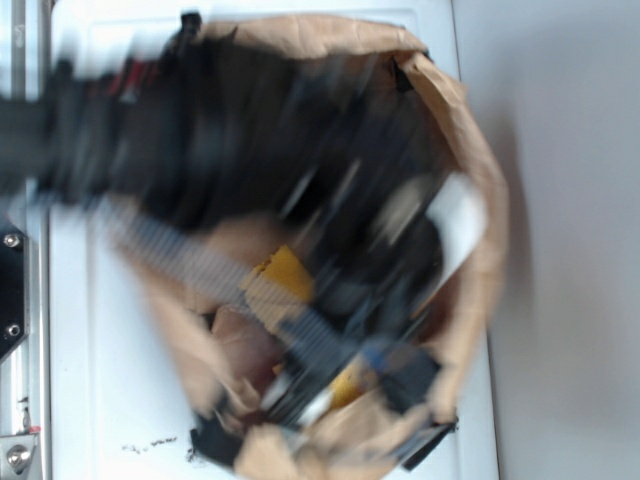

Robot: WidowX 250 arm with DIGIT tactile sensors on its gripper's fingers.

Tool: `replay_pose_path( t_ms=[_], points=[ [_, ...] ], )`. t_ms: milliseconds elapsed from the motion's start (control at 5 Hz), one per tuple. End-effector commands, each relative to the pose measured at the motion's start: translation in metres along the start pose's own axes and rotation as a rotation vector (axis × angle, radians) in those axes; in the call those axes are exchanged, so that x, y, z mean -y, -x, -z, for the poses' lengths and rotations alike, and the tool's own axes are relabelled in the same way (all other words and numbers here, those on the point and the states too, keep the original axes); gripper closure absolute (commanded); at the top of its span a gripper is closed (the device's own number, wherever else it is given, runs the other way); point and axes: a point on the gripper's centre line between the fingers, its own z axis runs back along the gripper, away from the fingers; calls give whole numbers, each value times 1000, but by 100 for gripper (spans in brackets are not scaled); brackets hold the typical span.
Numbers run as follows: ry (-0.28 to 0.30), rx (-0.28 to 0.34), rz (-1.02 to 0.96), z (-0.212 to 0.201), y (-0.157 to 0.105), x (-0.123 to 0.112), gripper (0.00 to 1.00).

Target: Grab the yellow cloth.

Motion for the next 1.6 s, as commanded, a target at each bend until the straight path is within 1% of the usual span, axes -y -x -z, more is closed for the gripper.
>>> replay_pose_path(
  t_ms=[0, 200, 600, 800, 1000, 1200, 1400],
  points=[
    [-17, -2, 118, 7, 5, 33, 0],
    [14, 3, 83, 3, -2, 26, 100],
    [31, -18, 61, 3, -11, 20, 100],
    [21, 0, 38, 1, -12, 18, 100],
    [61, 133, -89, -18, -4, -5, 100],
    [69, 255, -162, -85, -23, -53, 100],
    [10, 344, -210, -140, -16, -60, 100]
  ],
)
